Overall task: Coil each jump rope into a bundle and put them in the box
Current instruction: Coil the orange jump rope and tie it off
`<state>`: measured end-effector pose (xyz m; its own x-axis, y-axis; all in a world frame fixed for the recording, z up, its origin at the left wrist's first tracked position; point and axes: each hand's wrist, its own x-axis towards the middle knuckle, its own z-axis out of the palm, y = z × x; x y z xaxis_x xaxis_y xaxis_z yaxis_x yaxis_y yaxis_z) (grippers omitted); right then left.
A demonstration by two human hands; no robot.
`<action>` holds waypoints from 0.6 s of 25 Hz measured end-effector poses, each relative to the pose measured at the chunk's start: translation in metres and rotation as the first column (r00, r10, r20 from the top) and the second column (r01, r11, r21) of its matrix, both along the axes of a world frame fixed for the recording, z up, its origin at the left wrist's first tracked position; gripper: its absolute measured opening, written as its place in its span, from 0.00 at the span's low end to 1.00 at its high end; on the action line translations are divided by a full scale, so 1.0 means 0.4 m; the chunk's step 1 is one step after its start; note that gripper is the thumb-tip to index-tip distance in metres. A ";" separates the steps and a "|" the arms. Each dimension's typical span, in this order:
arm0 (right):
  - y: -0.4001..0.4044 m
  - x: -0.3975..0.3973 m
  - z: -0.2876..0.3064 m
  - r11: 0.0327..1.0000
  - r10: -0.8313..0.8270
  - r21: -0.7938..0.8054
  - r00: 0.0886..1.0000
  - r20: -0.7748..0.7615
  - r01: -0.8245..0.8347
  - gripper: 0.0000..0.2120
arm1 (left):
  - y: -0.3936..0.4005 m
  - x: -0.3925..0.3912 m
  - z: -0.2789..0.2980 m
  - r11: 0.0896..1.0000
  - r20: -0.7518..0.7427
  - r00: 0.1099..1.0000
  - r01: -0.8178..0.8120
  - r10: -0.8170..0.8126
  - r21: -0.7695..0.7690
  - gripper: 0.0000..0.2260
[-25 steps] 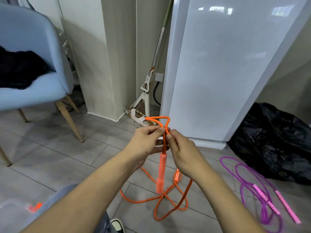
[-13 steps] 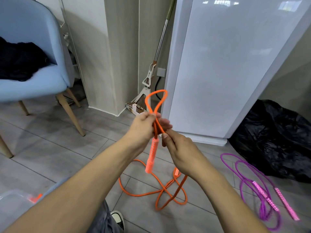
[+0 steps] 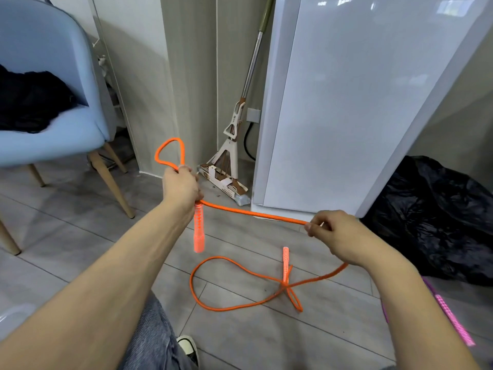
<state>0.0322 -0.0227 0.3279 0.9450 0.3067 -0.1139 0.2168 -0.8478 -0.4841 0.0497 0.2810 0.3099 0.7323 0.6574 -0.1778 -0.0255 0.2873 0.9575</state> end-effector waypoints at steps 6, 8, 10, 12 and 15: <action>0.075 -0.031 0.005 0.954 -0.026 0.295 0.965 0.260 -0.054 0.10 | -0.144 -0.070 0.012 0.877 0.038 0.877 0.477 -0.480 0.065 0.12; 0.106 -0.039 0.004 0.915 -0.065 0.400 0.957 0.284 -0.057 0.09 | -0.184 -0.093 0.008 0.781 0.071 0.778 0.619 -0.624 0.077 0.14; 0.121 -0.043 0.004 0.879 -0.121 0.475 0.948 0.293 -0.035 0.09 | -0.210 -0.107 0.004 0.728 0.072 0.724 0.682 -0.686 0.075 0.14; 0.127 -0.046 0.008 0.841 -0.127 0.539 0.955 0.268 -0.040 0.09 | -0.223 -0.117 0.003 0.693 0.044 0.693 0.715 -0.720 0.085 0.13; 0.129 -0.042 0.008 0.810 -0.108 0.584 0.965 0.238 -0.054 0.10 | -0.224 -0.125 0.004 0.627 -0.026 0.638 0.763 -0.770 0.160 0.15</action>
<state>0.0153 0.0290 0.3311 0.9248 0.2120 0.3158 0.3785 -0.4310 -0.8191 -0.0003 0.1916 0.3113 0.9875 -0.1298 -0.0895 0.1008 0.0833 0.9914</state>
